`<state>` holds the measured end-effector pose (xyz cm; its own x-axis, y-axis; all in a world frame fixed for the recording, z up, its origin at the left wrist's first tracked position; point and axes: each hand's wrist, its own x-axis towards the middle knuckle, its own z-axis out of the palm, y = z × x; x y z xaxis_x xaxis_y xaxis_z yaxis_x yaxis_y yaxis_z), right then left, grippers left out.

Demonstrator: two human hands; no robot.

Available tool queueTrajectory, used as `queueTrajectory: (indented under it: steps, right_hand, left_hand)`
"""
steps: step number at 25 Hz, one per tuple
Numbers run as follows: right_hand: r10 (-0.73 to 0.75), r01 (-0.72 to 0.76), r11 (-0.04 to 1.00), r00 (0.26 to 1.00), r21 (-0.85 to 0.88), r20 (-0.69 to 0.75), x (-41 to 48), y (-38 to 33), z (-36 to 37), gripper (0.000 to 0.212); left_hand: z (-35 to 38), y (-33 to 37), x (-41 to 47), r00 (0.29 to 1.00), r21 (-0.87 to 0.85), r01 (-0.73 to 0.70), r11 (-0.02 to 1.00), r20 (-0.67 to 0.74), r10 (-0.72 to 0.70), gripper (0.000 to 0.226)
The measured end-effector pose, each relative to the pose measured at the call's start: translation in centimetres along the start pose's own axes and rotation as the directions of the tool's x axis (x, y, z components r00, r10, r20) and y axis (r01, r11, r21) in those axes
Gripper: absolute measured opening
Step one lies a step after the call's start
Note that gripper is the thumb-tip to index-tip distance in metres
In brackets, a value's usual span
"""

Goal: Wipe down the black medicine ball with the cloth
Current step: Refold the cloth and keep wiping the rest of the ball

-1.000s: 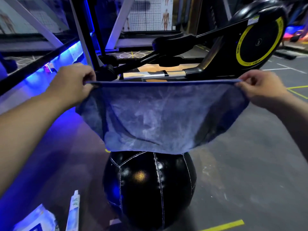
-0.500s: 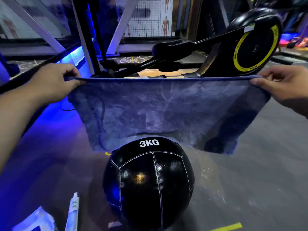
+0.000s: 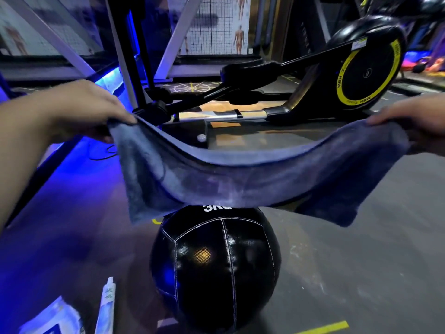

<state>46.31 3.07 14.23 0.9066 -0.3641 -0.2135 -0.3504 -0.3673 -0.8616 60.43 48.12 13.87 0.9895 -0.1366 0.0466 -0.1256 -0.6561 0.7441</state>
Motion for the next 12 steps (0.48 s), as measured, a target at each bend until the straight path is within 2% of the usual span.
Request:
queueTrajectory:
  steps: [2, 4, 6, 8, 12]
  right_hand:
    - [-0.035, 0.008, 0.993, 0.97, 0.116, 0.241, -1.0, -2.6, 3.1, 0.055]
    - [-0.106, 0.022, 0.974, 0.925, 0.225, 0.365, -2.6, -5.2, 7.6, 0.031]
    - [-0.159, 0.053, 0.954, 0.924, 0.295, 0.348, -3.4, -7.0, 11.1, 0.012]
    - [-0.192, 0.09, 0.948, 0.927, 0.306, 0.321, -3.7, -7.9, 13.3, 0.013]
    - [-0.258, 0.198, 0.932, 0.951, 0.304, 0.171, -3.8, -7.4, 15.4, 0.009]
  left_hand:
    - [2.2, 3.5, -1.8, 0.982, -0.2, 0.056, 0.978, 0.186, -0.018, 0.011]
    - [4.6, 6.6, -3.4, 0.953, -0.339, 0.05, 0.939, 0.298, 0.057, 0.012]
    - [6.6, 8.7, -4.5, 0.951, -0.404, 0.014, 0.915, 0.288, 0.113, 0.007]
    - [8.0, 9.7, -5.2, 0.959, -0.407, -0.023, 0.913, 0.249, 0.135, 0.003]
    - [9.2, 9.7, -5.6, 0.963, -0.406, -0.032, 0.913, 0.232, 0.136, 0.016]
